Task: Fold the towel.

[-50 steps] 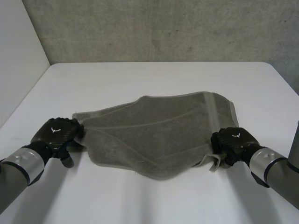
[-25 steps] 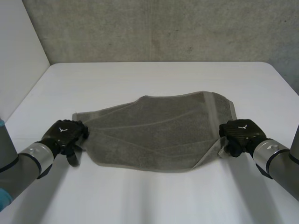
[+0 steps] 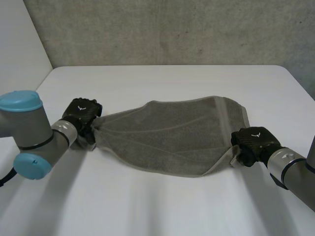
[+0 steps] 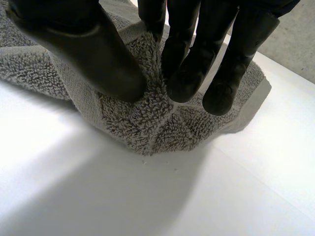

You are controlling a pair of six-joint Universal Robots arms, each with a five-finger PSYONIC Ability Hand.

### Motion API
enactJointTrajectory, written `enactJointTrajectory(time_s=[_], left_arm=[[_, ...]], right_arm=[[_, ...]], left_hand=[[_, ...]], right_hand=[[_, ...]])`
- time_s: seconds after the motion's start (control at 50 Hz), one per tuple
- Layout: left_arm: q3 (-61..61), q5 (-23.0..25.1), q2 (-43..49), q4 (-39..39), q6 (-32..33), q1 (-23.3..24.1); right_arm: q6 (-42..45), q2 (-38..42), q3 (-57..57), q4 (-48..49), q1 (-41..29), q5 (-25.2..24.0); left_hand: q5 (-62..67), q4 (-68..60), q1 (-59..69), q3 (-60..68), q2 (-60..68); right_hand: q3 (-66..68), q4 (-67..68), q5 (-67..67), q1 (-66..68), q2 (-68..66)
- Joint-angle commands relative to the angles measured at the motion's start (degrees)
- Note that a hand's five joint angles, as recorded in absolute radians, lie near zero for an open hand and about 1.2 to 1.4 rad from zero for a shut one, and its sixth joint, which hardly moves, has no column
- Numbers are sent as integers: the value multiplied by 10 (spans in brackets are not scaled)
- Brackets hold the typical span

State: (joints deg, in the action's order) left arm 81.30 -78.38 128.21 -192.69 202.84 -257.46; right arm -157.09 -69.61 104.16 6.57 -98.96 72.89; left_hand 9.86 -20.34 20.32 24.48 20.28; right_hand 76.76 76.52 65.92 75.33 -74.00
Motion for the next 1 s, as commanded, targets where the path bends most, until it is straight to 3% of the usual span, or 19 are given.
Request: enactJointTrajectory(time_s=[0.02, 0.16, 0.44, 0.52, 0.72, 0.88, 1.0], left_arm=[[-24, -25, 13, 38, -3, 7], [11, -23, -24, 66, -3, 14], [149, -7, -202, 68, -6, 6], [207, -5, -236, 68, -4, 6], [286, -4, -262, 68, 2, 6], [282, -5, -242, 58, 3, -3], [230, -6, -169, 38, 3, -6]], right_arm=[[0, 0, 1, 0, 0, -1], [1, 0, 2, 1, 0, 0], [1, 0, 4, 1, -1, -3], [1, 0, 5, 1, -1, -3], [1, 0, 7, 1, -1, -3], [1, 0, 7, 1, -3, -4], [2, 0, 10, 1, -4, -4]], left_hand=[[-1, 5, -5, -47, -5], [-1, 5, -5, -47, -5], [6, -1, 2, -40, 2], [105, -100, 100, 59, 101], [205, -200, 200, 158, 200], [161, -156, 156, 115, 157], [-24, 29, -28, -70, -28]], right_hand=[[32, 35, 41, 47, -60], [32, 35, 41, 47, -60], [32, 35, 41, 47, -60], [32, 35, 41, 47, -60], [32, 35, 41, 47, -60], [32, 35, 41, 47, -60], [32, 35, 41, 47, -60]])
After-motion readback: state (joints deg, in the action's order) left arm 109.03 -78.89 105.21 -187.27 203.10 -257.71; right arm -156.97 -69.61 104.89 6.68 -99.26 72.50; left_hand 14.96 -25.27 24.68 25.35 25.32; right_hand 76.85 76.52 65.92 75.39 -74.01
